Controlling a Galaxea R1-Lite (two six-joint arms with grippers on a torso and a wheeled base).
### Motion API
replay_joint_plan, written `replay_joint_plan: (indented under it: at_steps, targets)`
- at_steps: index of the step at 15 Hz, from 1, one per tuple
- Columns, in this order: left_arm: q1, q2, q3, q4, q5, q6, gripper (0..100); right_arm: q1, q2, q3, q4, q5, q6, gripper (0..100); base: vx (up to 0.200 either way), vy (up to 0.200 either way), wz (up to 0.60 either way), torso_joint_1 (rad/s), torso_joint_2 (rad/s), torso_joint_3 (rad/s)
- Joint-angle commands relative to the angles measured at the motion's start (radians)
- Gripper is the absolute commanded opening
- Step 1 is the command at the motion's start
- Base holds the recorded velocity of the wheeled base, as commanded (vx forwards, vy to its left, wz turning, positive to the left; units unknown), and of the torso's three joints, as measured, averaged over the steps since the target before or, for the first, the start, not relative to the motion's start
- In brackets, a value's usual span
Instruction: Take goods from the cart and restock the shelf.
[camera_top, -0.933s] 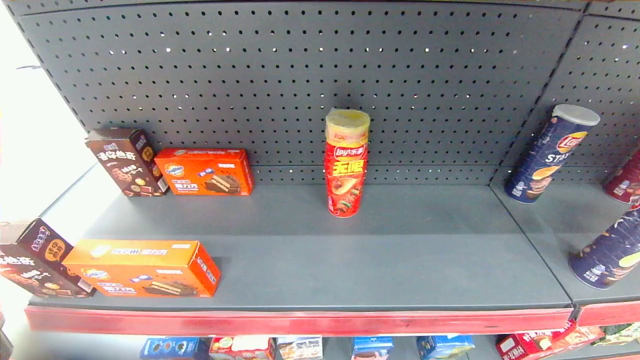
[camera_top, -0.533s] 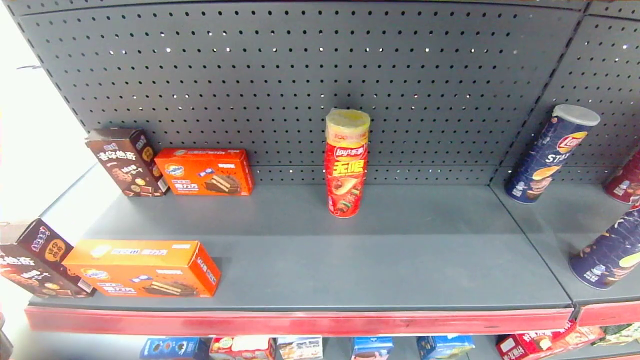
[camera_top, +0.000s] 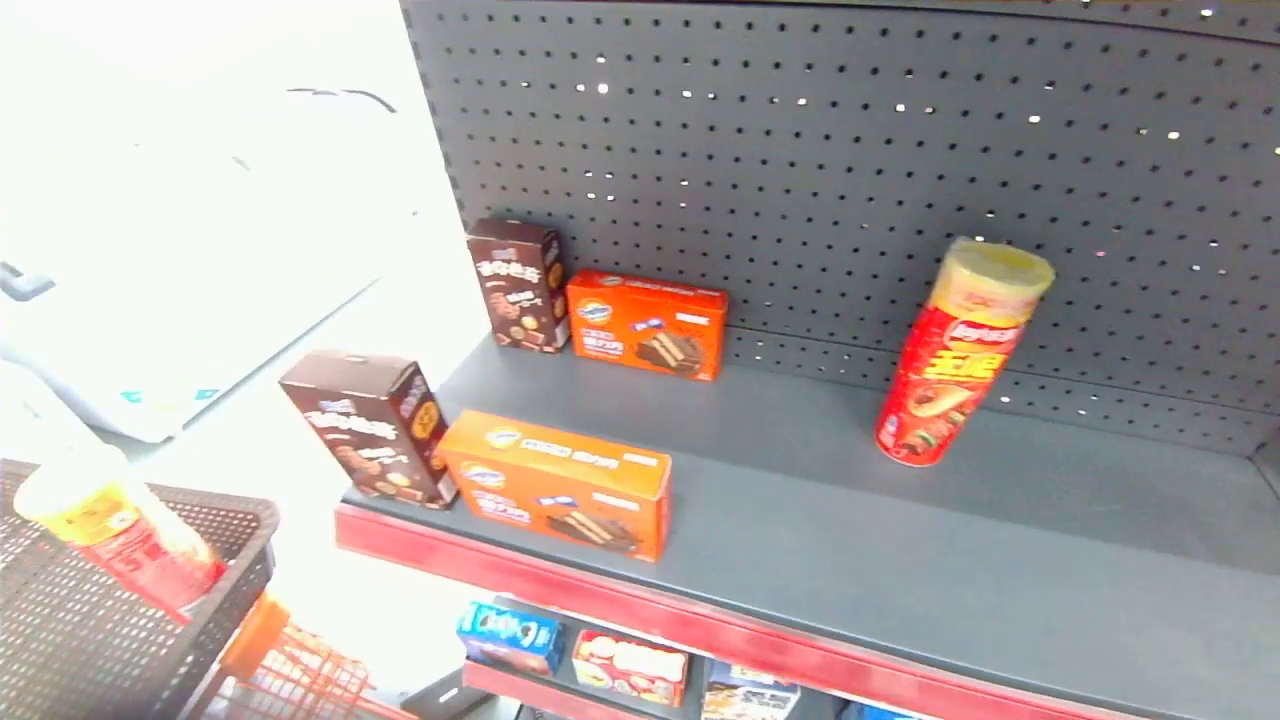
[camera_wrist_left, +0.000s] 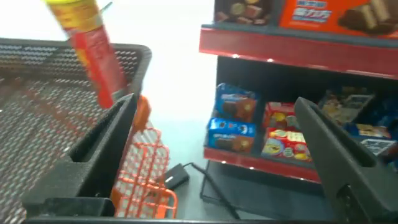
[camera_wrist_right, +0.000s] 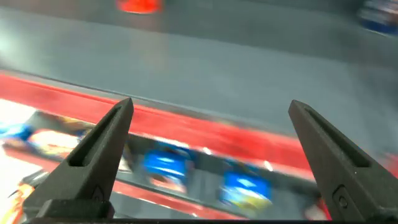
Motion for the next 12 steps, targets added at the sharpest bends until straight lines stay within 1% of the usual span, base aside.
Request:
replay_joint_plan:
  at_steps: [1,3,12]
  targets:
    - [0.0,0.0,0.0,0.0,0.0,-0.001,100,0.002,0.0,0.0,0.0,0.0,0.0,100,0.0,0.0,0.6,0.007,0.0,0.002]
    - [0.0,0.0,0.0,0.0,0.0,-0.001,100,0.0,0.0,0.0,-0.002,-0.001,0.0,100,0.0,0.0,0.6,0.002,0.0,0.002]
    - [-0.002,0.0,0.0,0.002,-0.006,0.005,100,0.0,0.0,0.0,-0.002,-0.003,0.0,100,0.0,0.0,0.0,0.0,0.0,0.0]
